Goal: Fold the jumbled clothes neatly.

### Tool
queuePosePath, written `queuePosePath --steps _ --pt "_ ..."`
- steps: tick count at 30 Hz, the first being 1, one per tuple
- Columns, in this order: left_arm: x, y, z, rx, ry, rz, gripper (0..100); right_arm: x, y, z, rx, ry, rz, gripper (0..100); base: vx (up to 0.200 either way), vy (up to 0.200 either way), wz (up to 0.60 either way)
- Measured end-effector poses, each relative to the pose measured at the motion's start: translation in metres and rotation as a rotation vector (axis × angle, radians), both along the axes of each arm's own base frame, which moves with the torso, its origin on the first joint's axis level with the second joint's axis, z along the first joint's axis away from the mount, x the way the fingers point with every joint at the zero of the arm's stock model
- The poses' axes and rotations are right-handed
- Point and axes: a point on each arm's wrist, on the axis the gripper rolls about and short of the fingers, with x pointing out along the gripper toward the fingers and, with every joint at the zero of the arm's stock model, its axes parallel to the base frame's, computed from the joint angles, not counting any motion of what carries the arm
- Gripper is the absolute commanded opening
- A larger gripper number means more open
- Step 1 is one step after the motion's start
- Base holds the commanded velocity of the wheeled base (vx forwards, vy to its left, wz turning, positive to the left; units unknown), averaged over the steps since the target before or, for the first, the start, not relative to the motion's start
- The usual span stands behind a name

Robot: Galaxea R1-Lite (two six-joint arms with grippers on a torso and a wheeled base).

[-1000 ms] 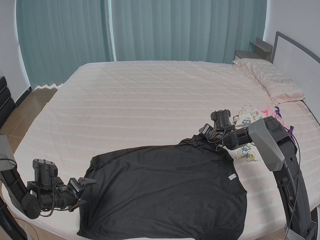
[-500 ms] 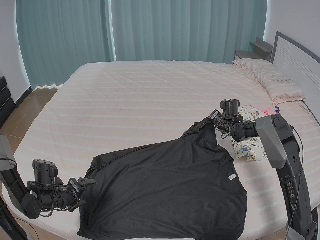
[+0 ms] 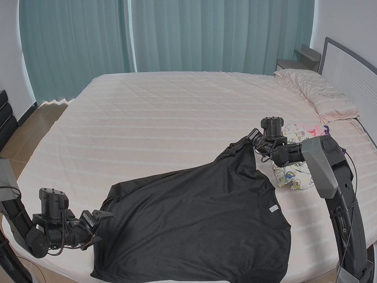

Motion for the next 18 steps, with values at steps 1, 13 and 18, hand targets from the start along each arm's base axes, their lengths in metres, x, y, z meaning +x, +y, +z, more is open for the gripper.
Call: queuePosePath --steps 1,13,18 --pt "0.0000 0.0000 0.0000 0.000 0.000 0.000 100 -0.0001 0.0006 0.0002 -0.003 -0.001 0.002 100 0.000 0.000 0.00" --pt "0.0002 0.0009 -0.0002 0.001 0.000 0.006 100 -0.0001 0.0047 -0.0001 -0.035 -0.025 0.019 100 0.000 0.000 0.00" --pt "0.0027 0.0029 0.0011 0.002 -0.011 0.017 100 -0.0038 0.0024 -0.0008 -0.042 -0.006 0.020 100 0.000 0.000 0.00"
